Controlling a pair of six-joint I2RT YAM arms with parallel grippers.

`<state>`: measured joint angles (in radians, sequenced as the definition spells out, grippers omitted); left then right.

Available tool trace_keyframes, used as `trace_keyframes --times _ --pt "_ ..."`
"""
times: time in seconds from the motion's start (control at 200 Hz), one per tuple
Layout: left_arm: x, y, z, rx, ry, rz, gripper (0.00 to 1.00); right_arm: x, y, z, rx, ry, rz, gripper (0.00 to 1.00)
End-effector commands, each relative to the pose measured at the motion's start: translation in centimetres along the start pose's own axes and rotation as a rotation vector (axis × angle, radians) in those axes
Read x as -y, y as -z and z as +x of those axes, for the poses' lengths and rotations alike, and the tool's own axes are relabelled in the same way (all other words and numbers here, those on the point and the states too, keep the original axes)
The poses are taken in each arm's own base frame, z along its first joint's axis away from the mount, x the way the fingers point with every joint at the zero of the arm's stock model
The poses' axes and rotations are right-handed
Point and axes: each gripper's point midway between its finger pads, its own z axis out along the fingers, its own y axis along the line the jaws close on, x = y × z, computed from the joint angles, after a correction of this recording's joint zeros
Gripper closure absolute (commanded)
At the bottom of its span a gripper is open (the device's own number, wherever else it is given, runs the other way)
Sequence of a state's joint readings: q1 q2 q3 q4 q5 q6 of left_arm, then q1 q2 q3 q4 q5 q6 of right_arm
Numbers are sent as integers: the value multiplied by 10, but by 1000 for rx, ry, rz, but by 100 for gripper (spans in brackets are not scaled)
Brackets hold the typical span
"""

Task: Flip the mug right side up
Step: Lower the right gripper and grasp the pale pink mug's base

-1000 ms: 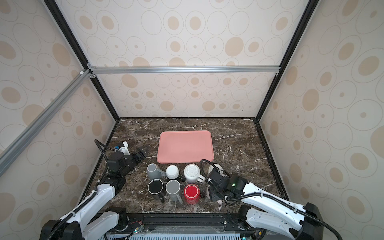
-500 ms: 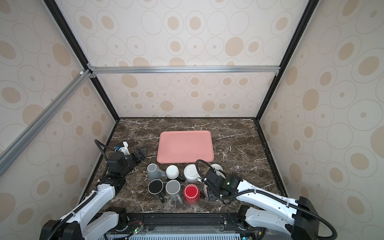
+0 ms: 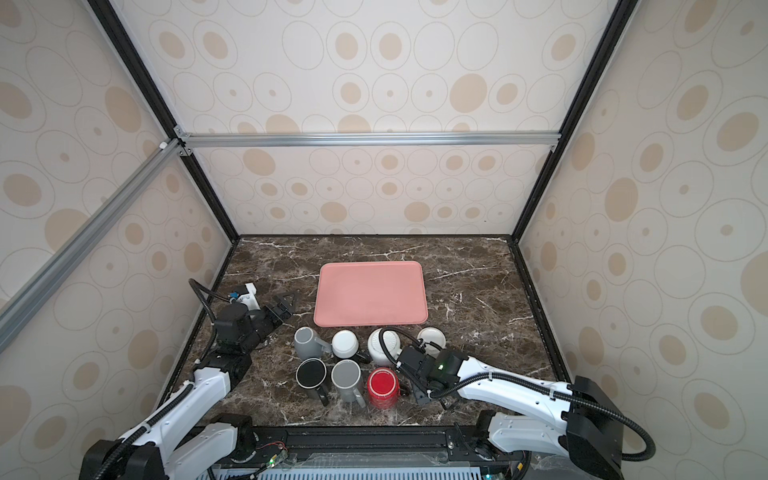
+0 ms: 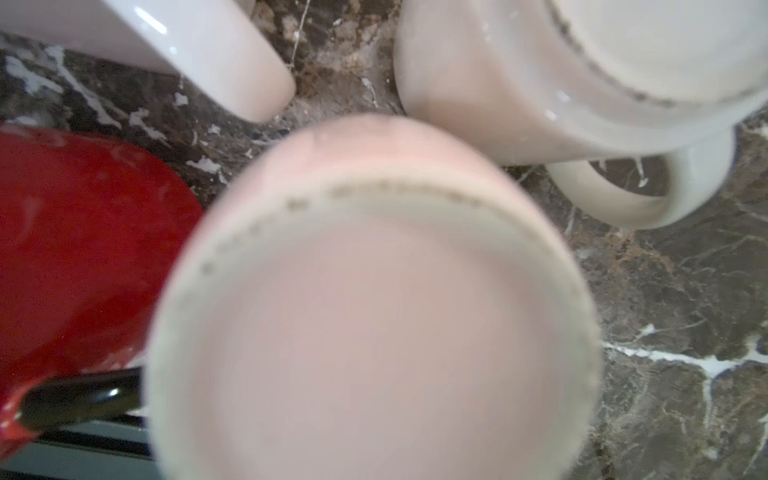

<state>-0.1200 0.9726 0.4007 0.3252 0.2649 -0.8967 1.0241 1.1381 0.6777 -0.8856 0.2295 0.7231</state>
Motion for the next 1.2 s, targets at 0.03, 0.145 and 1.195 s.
trace_keyframes --times 0.03,0.145,1.195 --pt "12 1 -7 10 0 30 1 12 -2 1 6 6 73 78" --pt "13 1 -7 9 0 32 1 16 -3 3 3 9 90 84" --pt "17 2 -8 10 6 48 1 22 0 1 36 -21 111 100"
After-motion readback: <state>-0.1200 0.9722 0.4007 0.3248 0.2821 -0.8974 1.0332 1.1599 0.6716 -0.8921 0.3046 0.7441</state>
